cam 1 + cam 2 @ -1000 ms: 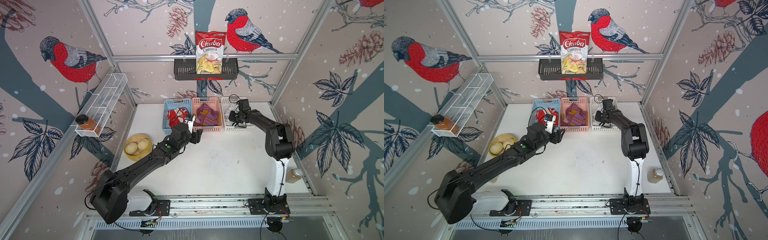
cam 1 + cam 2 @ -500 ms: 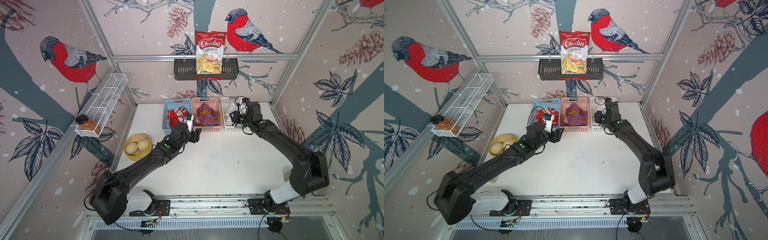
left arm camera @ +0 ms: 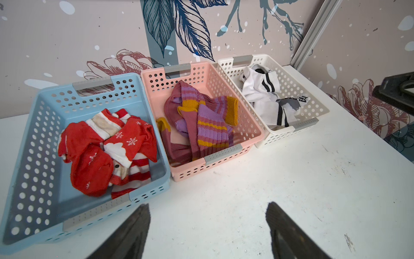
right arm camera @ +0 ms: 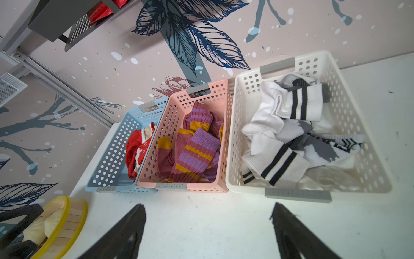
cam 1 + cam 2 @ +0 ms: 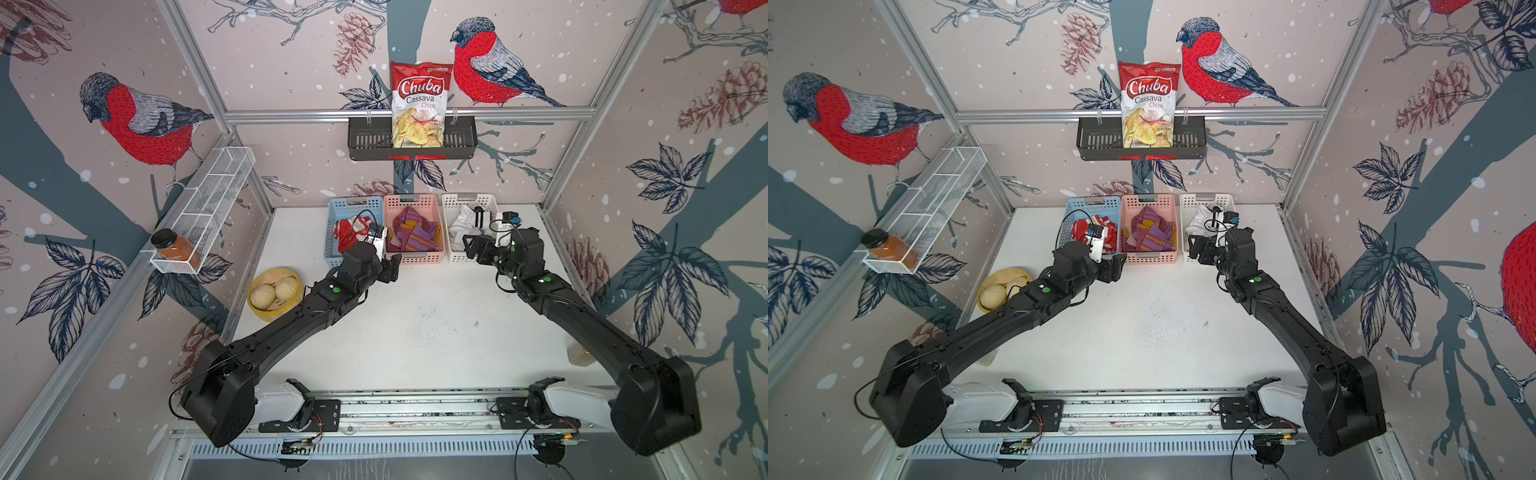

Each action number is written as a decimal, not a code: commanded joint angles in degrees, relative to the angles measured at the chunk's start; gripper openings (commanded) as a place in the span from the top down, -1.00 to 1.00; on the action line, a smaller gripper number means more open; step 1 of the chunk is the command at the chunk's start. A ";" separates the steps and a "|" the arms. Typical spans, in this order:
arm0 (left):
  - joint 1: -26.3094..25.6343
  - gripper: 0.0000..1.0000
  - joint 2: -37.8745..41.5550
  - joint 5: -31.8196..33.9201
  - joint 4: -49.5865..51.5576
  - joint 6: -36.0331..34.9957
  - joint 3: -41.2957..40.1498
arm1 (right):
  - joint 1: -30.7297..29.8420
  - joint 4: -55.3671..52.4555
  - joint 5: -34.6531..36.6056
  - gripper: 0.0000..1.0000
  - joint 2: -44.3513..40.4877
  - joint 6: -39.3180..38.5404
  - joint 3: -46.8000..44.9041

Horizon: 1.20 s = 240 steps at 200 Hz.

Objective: Sort the socks into the basket by color
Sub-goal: Reset both arms

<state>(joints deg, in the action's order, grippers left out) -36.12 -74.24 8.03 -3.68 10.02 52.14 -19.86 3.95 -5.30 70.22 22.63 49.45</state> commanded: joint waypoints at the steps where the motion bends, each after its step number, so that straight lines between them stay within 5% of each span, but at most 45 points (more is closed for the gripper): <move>1: 0.17 -0.66 0.70 2.38 -0.94 -2.31 1.06 | 0.00 -0.08 -0.99 -1.00 -0.61 -0.90 -0.08; 61: 0.17 -0.97 1.36 3.92 1.04 -5.25 3.10 | 0.48 -2.28 3.63 -0.99 -4.71 -1.63 0.24; 131: 1.75 -0.97 0.32 13.88 7.90 -4.68 8.58 | 2.38 -4.98 25.13 -1.00 -12.41 0.36 -1.04; 155: 3.48 -0.97 3.38 22.55 1.93 -5.16 5.39 | 3.53 -2.00 31.69 -0.99 -13.65 -1.42 -3.30; 201: 17.06 -0.97 6.35 15.82 -7.47 -4.31 -3.23 | 4.24 9.09 37.59 -0.99 -12.28 -9.77 -9.06; 240: 18.47 -0.97 8.27 20.01 -29.64 -13.95 -19.40 | 4.71 9.50 41.25 -0.99 -7.45 -12.73 -9.52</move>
<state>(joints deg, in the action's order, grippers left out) -18.31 -67.05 25.69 -15.29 2.61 39.97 -15.46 10.13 31.94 60.60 13.32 40.40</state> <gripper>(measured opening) 0.985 0.997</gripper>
